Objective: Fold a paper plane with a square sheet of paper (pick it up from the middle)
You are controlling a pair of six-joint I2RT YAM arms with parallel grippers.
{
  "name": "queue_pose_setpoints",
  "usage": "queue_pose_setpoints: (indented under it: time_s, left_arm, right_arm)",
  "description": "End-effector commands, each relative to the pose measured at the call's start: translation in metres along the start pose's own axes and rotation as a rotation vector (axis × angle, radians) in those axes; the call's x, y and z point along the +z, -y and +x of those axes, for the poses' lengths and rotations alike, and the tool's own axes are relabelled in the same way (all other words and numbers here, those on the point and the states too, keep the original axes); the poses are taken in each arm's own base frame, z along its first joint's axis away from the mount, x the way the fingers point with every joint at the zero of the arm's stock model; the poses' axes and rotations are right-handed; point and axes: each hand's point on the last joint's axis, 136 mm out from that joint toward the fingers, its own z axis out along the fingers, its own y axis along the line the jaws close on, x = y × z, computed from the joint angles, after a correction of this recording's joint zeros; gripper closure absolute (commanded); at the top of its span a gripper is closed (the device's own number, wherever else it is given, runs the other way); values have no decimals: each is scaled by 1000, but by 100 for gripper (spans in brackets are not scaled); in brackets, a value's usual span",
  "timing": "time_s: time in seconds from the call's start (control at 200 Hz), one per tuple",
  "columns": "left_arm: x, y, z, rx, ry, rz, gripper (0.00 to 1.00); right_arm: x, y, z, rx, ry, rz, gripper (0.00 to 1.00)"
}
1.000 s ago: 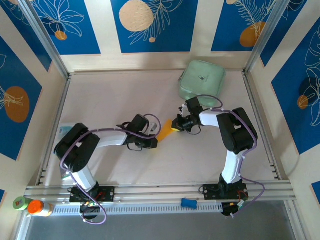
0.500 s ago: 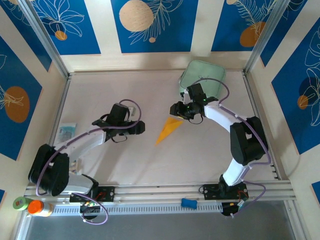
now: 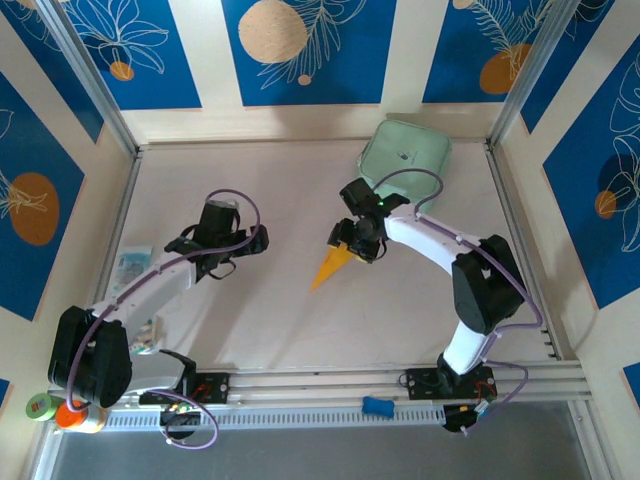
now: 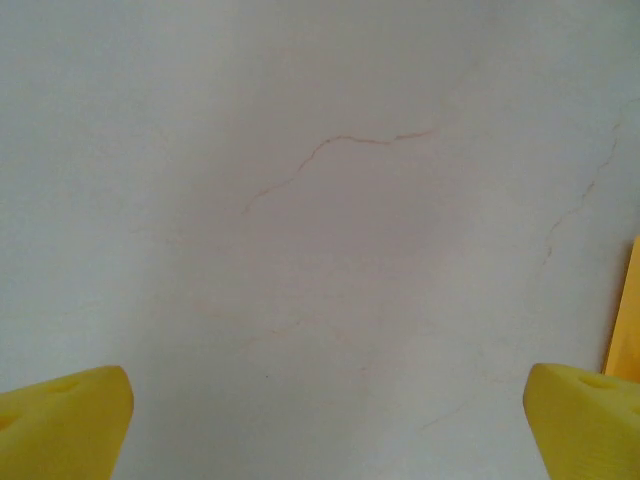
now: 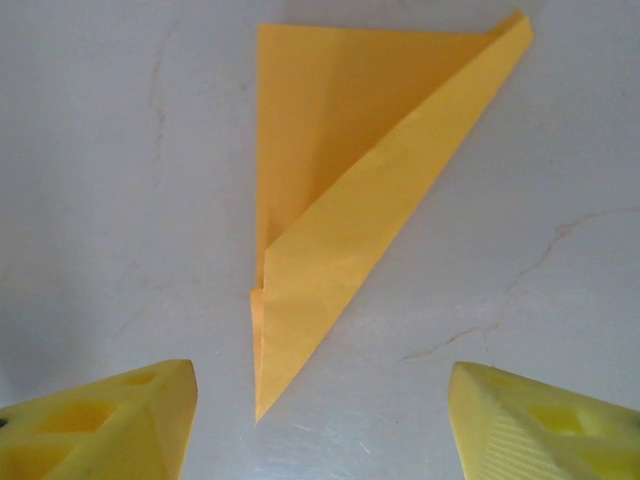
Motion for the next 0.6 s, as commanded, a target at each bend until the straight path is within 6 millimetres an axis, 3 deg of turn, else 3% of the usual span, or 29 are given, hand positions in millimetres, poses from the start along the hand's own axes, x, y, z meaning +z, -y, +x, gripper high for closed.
queue_pose_setpoints:
  time_s: [0.0, 0.595]
  left_arm:
    - [6, -5, 1, 29, 2, -9, 1]
    - [19, 0, 20, 37, -65, 56, 1]
  right_arm:
    - [7, 7, 2, 133, 18, 104, 32]
    - [50, 3, -1, 189, -27, 261, 34]
